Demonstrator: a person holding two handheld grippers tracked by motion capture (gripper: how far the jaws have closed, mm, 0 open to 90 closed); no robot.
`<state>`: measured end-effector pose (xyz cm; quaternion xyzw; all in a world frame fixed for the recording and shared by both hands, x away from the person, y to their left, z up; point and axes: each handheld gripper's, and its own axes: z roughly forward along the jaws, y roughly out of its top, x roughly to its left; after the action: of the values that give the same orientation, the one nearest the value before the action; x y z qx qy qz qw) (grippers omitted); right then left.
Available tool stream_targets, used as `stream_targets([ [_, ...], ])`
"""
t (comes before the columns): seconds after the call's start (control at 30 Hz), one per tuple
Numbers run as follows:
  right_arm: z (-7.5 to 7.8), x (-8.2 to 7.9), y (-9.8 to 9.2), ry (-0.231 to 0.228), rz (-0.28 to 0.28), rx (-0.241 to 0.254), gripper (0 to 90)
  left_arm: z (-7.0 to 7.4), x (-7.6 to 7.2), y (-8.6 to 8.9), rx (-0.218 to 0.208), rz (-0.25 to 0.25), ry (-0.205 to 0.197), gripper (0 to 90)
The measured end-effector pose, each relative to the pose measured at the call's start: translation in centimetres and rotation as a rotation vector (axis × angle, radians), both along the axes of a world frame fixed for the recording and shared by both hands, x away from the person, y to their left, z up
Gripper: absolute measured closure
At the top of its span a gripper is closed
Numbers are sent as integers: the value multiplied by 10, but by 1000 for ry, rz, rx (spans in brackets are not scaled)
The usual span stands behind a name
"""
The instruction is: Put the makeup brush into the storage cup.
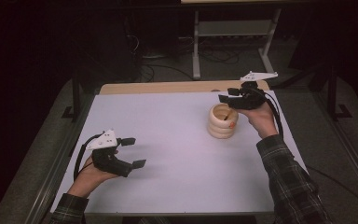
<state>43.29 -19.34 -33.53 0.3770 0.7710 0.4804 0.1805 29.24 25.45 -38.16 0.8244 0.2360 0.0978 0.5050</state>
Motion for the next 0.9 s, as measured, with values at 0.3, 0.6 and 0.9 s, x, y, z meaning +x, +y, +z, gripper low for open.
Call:
stream_targets([
  [0.3,-2,2,0,25,-21,19,129,0,1,0,-1,2,4,90],
  [0.6,2,0,-1,5,-9,17,94,0,1,-1,1,0,5,90],
  [0.9,6,-3,2,-3,1,13,89,0,1,0,0,2,5,90],
])
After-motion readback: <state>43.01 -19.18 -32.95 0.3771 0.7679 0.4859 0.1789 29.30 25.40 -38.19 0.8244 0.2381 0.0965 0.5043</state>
